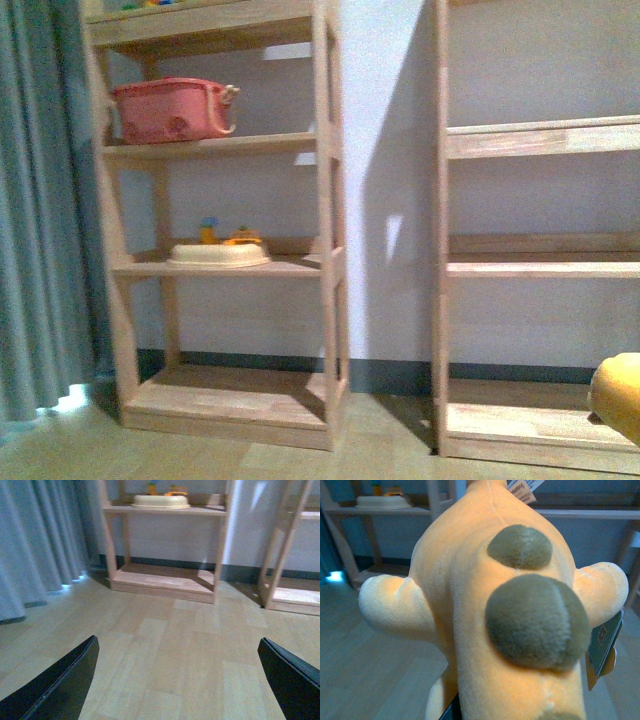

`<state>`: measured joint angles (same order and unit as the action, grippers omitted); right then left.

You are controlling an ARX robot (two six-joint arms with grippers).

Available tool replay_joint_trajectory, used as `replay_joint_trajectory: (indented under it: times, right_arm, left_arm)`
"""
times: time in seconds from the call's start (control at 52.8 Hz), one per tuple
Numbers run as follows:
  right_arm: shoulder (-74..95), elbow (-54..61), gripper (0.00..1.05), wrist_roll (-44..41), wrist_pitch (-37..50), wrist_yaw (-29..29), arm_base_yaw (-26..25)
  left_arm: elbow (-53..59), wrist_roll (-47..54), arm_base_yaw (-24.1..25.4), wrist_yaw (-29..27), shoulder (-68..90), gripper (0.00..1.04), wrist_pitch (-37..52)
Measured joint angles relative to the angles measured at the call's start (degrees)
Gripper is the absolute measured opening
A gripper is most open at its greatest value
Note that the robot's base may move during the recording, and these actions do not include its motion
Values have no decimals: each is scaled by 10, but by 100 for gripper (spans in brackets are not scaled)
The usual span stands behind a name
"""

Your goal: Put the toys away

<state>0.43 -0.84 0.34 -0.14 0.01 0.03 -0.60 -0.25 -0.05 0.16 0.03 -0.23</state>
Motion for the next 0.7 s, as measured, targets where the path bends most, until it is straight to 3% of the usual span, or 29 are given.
replay_joint_trajectory:
  times: [0.701]
  right_arm:
    - [0, 0, 7, 0, 0, 0, 0]
  left_arm:
    - [0, 0, 0, -2, 0, 98, 0]
